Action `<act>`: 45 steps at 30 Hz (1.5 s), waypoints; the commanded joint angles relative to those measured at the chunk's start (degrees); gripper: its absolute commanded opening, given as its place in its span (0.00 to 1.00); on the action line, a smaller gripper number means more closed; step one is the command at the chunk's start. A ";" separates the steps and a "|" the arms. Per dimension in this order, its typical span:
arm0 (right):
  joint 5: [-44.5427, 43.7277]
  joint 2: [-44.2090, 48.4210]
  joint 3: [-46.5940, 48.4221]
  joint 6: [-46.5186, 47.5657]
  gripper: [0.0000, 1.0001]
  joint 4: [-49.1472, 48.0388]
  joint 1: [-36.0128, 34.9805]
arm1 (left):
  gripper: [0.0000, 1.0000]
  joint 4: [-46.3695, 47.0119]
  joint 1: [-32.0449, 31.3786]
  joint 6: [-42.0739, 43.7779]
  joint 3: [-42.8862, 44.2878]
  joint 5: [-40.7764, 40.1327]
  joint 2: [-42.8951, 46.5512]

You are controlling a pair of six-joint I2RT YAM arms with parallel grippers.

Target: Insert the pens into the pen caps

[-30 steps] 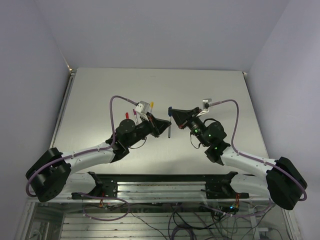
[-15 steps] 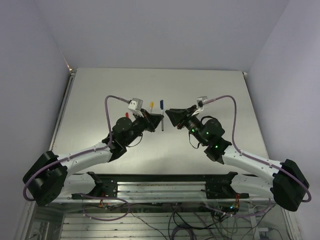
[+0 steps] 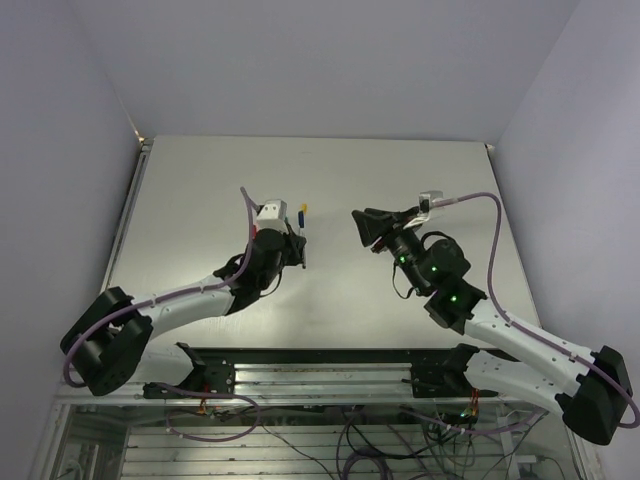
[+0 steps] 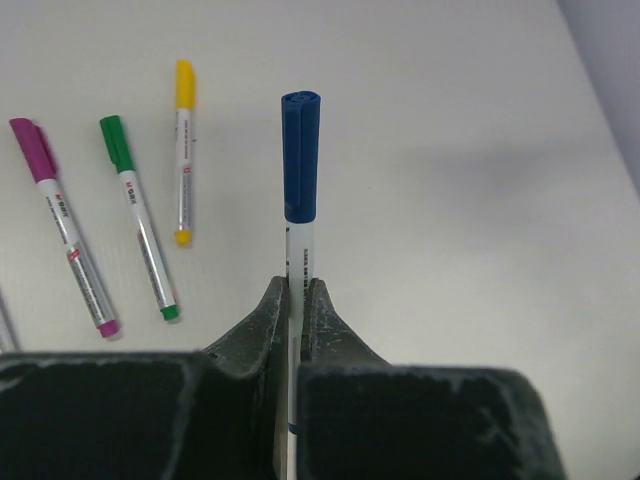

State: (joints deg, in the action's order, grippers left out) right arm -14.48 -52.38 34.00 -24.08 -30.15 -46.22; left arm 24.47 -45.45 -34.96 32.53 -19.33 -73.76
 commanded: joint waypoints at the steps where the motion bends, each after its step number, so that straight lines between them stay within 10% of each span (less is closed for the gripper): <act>1: -10.83 -0.16 0.50 -4.27 0.37 11.40 -0.10 | 0.07 -8.77 0.56 -0.57 5.28 -5.54 -2.41; 14: -17.33 -7.21 5.39 -13.08 0.37 30.04 2.85 | 0.07 -21.52 11.83 -0.84 5.09 -6.44 -1.99; 45: -10.15 -9.31 3.80 -13.86 0.35 29.03 7.76 | 0.19 -20.95 21.06 -0.72 5.82 -5.60 -14.56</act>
State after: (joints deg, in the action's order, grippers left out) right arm -24.82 -62.13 37.93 -37.91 -0.32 -38.63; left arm 2.00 -25.21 -35.99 36.80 -25.45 -86.83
